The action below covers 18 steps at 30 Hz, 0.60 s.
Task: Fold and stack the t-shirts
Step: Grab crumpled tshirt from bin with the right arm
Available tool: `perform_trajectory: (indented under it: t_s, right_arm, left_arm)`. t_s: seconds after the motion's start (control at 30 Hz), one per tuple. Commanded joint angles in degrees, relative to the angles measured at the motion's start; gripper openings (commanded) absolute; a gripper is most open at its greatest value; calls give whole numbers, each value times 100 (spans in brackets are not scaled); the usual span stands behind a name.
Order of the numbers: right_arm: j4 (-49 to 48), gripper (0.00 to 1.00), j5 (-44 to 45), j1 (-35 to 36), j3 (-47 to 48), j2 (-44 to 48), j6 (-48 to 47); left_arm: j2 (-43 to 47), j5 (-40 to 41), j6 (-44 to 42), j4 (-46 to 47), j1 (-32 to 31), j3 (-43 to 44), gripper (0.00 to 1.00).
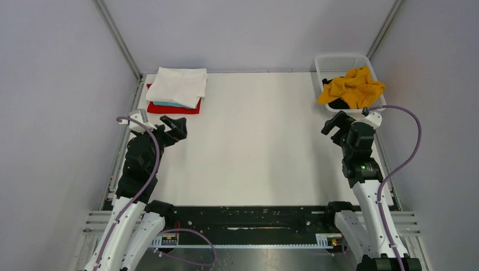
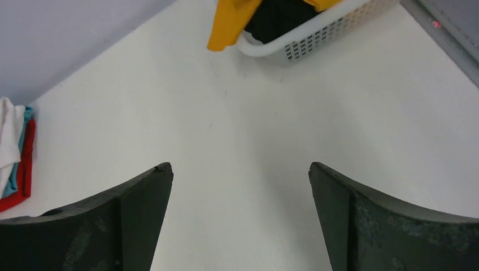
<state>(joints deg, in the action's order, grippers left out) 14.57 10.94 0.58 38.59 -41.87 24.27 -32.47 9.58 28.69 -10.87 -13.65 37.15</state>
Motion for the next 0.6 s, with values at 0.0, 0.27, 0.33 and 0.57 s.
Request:
perform_trajectory:
  t_s: [0.0, 0.27, 0.33, 0.57]
  right_arm:
    - [448, 100, 142, -7, 248, -19, 105]
    - [765, 100, 204, -18, 1614, -1167, -193]
    - [904, 99, 310, -23, 2116, -1760, -260]
    - [1327, 99, 96, -442, 4072, -3872, -425]
  left_arm:
    - [175, 337, 197, 153, 21, -71, 99]
    - [12, 392, 181, -22, 20, 54, 99]
    - [-34, 377, 157, -10, 21, 63, 99]
    - [-229, 411, 73, -63, 20, 143, 99]
